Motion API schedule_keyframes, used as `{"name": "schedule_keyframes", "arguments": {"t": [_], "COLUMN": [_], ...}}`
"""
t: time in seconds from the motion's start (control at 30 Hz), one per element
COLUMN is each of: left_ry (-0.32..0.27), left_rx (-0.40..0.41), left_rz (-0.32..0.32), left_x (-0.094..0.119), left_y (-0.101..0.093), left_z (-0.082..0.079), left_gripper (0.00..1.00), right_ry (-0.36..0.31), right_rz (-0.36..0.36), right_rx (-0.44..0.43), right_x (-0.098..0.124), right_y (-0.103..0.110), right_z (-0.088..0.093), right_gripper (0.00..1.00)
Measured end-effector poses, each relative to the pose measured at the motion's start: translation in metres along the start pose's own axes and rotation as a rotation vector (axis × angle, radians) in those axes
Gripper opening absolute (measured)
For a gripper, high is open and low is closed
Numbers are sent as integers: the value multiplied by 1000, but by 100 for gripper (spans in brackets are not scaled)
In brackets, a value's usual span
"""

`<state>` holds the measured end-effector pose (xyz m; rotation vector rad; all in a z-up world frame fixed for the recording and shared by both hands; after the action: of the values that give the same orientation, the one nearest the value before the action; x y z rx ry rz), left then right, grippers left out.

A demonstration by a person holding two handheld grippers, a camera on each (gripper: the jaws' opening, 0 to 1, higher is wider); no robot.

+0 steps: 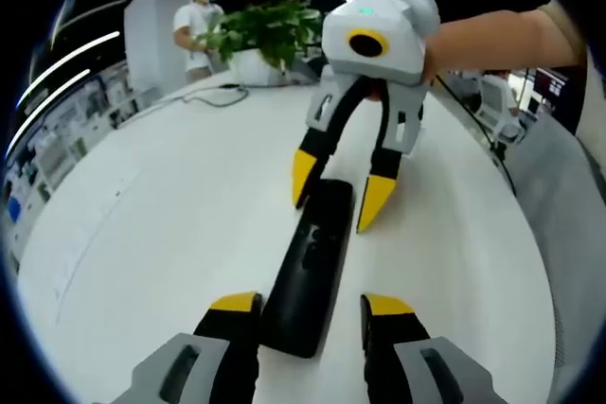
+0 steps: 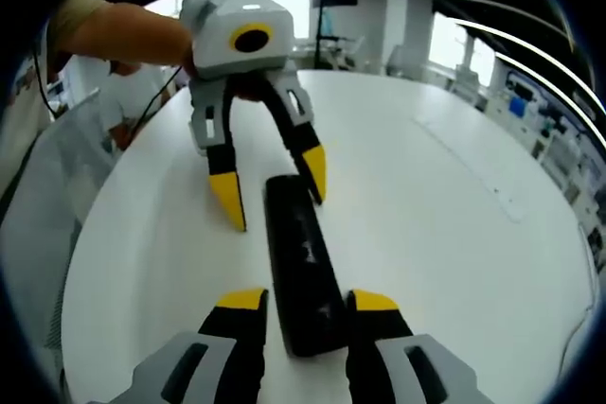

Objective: Press the specified remote control buttons in sequence, fully releasing each button before pressing the next.

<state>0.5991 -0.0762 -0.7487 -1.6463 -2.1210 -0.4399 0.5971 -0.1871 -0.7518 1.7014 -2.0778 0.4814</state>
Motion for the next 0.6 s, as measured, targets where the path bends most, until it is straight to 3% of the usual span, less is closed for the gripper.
{"name": "schedule_keyframes", "arguments": {"t": [0.23, 0.6], "left_ry": [20, 55], "left_rx": [-1, -11], "left_rz": [-3, 5], "left_x": [1, -4], "left_y": [3, 6], "left_z": [2, 3], "left_gripper": [28, 27], "right_ry": [14, 76], "right_rz": [-8, -41], "right_rx": [12, 41], "right_x": [0, -2], "right_y": [-1, -1], "right_z": [1, -1], "right_gripper": [25, 24]}}
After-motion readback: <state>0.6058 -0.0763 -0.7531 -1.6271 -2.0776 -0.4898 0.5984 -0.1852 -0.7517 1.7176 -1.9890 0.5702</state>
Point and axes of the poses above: the point that each gripper's makers call its tool centre point, and the gripper's own axes: x roughly backward along the fingers, y roughly to its left, z roughly out of its underside, the point moved 4 cm from there along x, roughly backward along the fingers, and after that the axes turned 15 degrees about -y, right-handed, at the moved point
